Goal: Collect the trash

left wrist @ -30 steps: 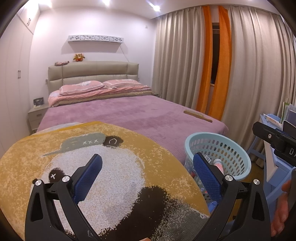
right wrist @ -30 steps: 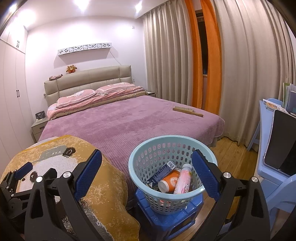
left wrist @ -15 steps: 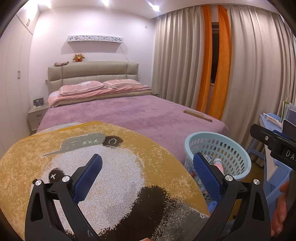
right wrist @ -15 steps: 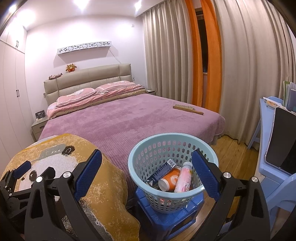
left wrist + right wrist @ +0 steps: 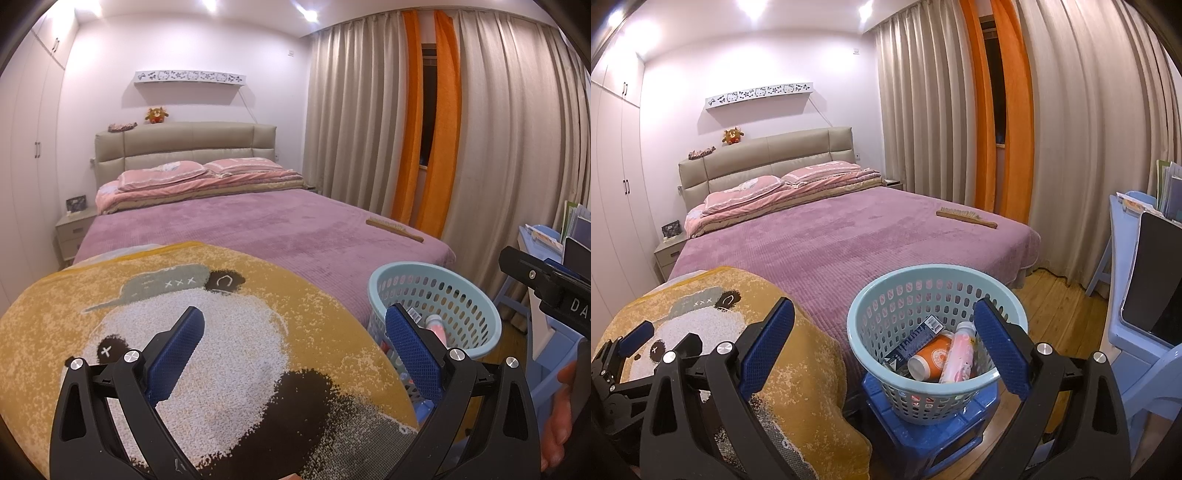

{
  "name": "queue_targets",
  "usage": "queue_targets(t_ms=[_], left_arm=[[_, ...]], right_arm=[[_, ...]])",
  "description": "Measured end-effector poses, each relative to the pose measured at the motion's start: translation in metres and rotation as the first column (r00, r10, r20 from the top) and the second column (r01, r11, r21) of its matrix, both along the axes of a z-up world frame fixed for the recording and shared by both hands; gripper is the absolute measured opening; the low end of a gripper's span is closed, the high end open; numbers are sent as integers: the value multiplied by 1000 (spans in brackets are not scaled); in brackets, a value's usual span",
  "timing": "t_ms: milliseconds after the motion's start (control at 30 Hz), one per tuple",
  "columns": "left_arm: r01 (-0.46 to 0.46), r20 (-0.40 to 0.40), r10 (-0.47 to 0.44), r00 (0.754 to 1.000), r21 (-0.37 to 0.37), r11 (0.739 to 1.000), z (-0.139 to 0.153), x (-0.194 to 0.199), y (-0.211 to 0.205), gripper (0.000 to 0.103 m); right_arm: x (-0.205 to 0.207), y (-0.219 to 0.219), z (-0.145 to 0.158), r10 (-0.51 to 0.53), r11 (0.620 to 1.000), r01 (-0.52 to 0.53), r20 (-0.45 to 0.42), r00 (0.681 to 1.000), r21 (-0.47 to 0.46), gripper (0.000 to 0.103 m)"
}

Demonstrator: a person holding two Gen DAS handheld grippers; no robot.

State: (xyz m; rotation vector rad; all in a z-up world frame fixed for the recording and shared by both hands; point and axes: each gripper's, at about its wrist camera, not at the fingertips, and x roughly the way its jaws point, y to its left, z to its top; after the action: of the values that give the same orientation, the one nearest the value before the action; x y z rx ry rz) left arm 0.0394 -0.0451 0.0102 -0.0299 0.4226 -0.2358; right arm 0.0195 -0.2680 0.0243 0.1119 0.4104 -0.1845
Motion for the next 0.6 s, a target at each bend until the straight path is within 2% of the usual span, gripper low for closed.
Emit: queue_targets(t_ms=[600], left_arm=[[-2,0,2,1000,-2,1000,-1,-1,0,96]], right_arm=[[-1,-1,1,-4,1000,4,1,1000,-2,93]])
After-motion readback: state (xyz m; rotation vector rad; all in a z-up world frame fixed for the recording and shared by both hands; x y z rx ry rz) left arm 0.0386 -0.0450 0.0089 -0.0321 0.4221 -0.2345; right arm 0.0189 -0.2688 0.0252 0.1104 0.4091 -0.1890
